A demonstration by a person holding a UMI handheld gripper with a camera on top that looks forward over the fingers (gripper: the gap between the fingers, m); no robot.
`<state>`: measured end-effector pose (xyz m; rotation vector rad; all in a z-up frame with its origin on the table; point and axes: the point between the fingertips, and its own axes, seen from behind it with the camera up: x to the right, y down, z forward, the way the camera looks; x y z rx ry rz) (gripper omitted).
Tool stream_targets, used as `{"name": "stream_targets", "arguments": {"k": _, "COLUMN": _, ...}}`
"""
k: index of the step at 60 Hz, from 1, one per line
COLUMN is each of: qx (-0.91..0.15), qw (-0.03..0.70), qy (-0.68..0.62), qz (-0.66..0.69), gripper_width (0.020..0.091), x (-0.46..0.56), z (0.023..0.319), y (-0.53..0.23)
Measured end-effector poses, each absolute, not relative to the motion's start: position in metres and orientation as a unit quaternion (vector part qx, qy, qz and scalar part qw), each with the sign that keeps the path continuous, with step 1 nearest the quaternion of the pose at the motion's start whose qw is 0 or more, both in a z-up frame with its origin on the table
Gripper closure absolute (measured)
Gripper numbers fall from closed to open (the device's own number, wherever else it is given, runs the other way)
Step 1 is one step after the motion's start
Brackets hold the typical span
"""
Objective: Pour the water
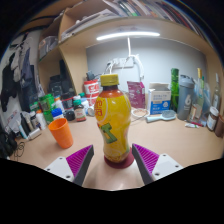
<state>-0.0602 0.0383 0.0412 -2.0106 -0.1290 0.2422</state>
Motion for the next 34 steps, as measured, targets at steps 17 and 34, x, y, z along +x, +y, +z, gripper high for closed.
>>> {"name": "stream_targets", "arguments": {"k": 17, "qx": -0.855, "qw": 0.513, "qy": -0.023, "qz": 0.066, "gripper_width": 0.0262, "x": -0.050, "z": 0.129, "y": -0.092}}
{"name": "stream_targets", "arguments": {"k": 34, "qx": -0.841, "qw": 0.539, "qy": -0.011, "qz": 0.041, "gripper_width": 0.0257, "x": -0.057, "z": 0.224, "y": -0.201}}
